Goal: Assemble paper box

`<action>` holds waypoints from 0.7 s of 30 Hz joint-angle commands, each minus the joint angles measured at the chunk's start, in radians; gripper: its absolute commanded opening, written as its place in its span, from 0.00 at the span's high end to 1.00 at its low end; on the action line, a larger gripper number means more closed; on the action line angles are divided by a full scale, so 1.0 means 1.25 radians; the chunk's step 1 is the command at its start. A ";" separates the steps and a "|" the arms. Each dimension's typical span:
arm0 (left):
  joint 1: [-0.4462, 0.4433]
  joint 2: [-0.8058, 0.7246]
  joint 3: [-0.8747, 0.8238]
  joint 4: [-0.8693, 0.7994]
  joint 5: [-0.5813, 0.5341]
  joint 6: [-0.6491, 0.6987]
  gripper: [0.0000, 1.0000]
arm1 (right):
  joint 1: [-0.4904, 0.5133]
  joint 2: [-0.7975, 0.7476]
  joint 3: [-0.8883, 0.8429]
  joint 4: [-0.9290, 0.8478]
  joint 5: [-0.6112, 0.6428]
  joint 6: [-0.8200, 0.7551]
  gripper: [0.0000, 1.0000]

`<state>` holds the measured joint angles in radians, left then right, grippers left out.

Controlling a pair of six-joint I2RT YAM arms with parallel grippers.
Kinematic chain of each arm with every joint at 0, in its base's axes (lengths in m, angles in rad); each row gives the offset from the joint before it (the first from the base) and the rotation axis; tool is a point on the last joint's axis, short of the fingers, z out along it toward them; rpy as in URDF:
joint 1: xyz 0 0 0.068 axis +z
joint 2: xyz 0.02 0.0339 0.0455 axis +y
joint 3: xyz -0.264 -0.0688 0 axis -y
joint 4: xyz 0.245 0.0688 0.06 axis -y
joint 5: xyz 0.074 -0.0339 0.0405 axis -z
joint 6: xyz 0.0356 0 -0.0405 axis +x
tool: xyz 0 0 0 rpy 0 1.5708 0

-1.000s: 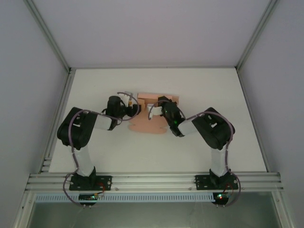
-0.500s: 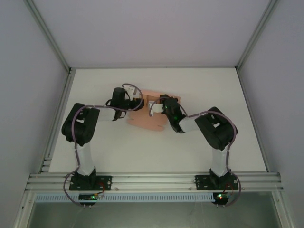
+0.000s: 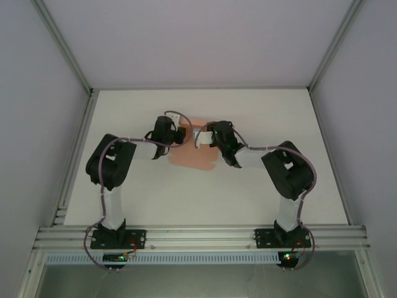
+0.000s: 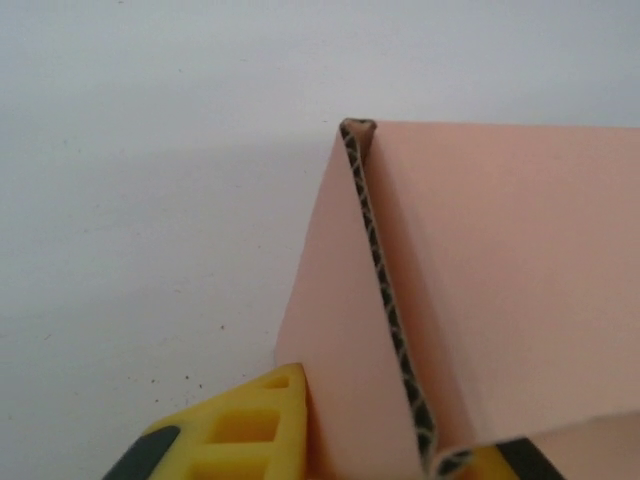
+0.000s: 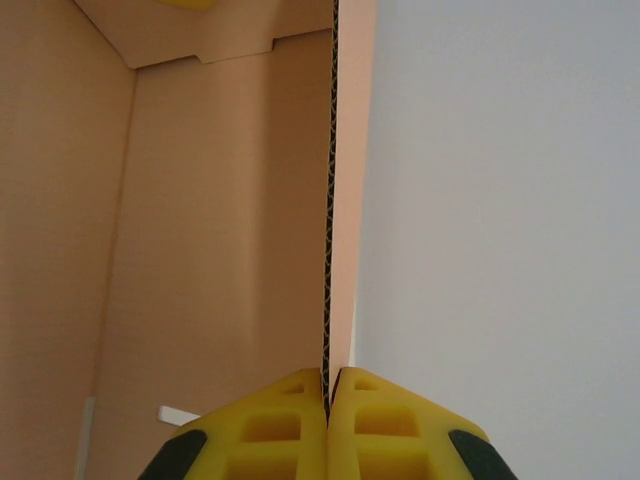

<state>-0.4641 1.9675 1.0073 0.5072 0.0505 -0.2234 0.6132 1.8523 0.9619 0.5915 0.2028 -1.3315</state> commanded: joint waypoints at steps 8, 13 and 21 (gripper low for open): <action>-0.061 -0.032 0.019 -0.218 -0.145 -0.066 1.00 | 0.030 -0.022 0.004 -0.332 -0.144 0.049 1.00; -0.067 -0.126 -0.038 -0.297 -0.098 -0.133 1.00 | 0.043 -0.057 0.081 -0.554 -0.193 0.087 1.00; -0.075 -0.195 -0.066 -0.405 -0.142 -0.144 1.00 | 0.066 -0.068 0.124 -0.640 -0.236 0.116 1.00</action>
<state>-0.5495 1.7237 0.9207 0.0967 -0.1287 -0.3534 0.6586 1.7523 1.1397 0.0101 0.0616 -1.2148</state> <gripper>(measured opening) 0.045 0.047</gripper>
